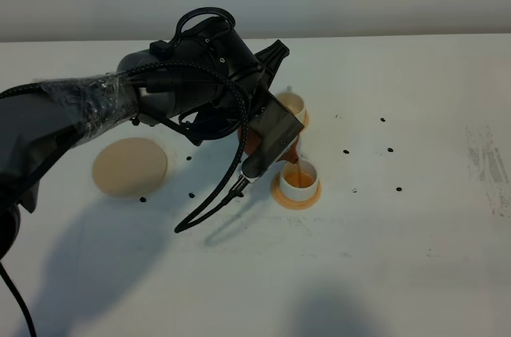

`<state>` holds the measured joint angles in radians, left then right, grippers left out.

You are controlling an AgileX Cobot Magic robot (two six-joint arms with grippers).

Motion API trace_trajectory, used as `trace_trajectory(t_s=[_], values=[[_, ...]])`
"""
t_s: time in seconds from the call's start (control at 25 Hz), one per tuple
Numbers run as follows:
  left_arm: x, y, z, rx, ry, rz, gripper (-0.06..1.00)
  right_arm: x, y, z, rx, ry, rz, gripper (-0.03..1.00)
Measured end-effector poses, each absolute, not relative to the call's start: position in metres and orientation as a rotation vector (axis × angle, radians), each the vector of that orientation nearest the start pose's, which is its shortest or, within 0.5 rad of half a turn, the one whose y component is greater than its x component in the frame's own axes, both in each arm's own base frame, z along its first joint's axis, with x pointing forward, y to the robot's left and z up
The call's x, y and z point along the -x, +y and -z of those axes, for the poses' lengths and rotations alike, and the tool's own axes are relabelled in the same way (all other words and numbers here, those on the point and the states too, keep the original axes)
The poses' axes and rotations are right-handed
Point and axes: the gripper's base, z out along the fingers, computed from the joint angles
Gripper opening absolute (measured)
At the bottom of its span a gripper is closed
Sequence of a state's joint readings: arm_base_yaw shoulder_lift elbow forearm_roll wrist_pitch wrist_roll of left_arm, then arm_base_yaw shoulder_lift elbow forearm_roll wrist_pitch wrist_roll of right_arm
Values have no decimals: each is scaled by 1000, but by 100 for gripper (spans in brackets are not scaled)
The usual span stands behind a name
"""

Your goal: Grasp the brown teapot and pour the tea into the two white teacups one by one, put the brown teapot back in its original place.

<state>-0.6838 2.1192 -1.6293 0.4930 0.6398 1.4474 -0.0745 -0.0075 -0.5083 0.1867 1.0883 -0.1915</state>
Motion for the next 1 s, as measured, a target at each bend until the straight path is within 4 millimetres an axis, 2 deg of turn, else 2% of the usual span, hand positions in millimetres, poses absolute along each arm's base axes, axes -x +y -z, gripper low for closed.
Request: trace_trajectory(t_s=[1.0], values=[[-381,-277,-195,3156,-1084,1000,12,8,16,-278,133,2038,-58,44]])
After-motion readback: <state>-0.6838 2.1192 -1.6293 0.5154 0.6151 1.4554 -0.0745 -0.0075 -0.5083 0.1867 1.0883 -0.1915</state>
